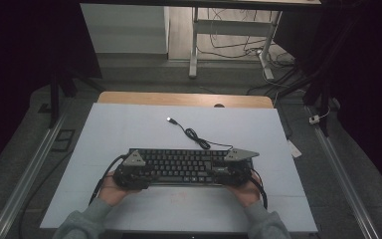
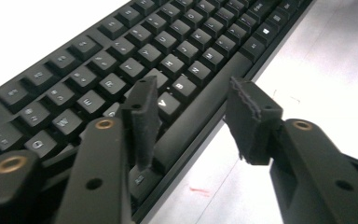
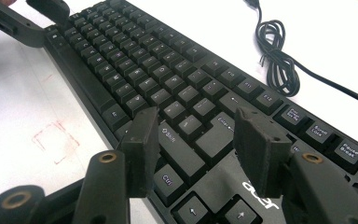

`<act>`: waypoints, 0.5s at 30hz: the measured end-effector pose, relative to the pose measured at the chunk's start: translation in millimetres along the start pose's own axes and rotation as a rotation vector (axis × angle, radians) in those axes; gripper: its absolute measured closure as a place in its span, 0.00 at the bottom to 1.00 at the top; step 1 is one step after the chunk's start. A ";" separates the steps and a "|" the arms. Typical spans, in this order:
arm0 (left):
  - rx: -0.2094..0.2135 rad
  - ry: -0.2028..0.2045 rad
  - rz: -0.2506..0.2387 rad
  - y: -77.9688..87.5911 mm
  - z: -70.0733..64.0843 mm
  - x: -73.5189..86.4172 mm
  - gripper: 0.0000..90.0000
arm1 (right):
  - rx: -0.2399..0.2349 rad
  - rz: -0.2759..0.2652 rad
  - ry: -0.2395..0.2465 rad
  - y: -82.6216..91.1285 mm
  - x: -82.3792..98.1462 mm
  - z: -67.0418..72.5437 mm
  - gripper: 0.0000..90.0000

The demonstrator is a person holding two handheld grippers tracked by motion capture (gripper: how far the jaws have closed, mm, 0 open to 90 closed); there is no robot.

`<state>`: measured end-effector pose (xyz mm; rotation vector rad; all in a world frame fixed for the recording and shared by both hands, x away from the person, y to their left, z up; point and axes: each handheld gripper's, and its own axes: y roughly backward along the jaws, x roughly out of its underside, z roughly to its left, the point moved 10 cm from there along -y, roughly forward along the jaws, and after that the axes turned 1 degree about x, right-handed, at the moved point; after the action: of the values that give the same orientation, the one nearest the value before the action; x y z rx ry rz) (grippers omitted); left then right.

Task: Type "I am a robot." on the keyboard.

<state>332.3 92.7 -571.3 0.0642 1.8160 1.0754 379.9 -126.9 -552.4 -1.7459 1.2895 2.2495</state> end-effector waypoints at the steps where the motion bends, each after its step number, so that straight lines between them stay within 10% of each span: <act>1: -0.005 -0.005 0.001 -1.6 -0.4 -0.3 0.64 | 0.000 0.000 0.000 -0.1 0.0 0.1 0.56; 15: -0.011 -0.028 0.053 -16.7 -3.2 3.8 0.98 | -0.008 0.000 0.000 -1.2 0.5 0.8 0.56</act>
<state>334.6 82.4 -585.2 0.1212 1.7924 1.1161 379.6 -125.9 -553.5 -1.7476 1.2831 2.2579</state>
